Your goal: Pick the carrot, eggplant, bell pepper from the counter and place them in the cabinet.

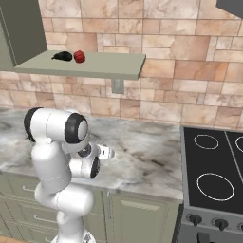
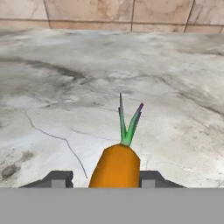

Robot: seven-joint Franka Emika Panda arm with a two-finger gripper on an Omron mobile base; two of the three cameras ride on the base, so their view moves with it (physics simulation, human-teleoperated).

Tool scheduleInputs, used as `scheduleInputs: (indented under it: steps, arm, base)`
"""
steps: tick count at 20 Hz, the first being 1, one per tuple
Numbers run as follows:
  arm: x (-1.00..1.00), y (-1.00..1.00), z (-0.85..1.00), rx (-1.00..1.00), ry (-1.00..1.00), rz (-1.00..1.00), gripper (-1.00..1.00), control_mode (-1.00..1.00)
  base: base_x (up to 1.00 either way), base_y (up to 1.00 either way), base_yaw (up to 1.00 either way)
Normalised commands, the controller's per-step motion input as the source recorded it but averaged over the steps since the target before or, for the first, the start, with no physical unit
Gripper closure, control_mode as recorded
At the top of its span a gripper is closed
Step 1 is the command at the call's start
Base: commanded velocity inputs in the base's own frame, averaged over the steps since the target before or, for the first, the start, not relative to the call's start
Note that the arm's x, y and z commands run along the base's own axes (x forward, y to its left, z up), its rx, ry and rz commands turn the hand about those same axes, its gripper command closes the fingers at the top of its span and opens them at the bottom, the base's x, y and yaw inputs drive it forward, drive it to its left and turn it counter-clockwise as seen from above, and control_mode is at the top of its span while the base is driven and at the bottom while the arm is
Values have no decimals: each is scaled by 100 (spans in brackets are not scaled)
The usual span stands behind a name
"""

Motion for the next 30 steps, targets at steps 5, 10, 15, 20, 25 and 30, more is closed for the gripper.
scheduleInputs:
  steps: [5,10,15,20,25,30]
  arm:
    - [-57,-27,29,16,15,0,100,-100]
    - [-37,-37,100,10,30,0,100,-100]
    - [-52,-52,100,8,50,-2,100,-100]
    - [-32,-82,100,13,65,-9,100,-100]
    - [-37,-100,100,15,45,-4,100,-100]
    - [-66,-59,100,7,10,-2,100,-100]
  base:
    - [0,0,0]
    - [0,0,0]
    - [0,0,0]
    - [0,0,0]
    - [0,0,0]
    - [0,0,0]
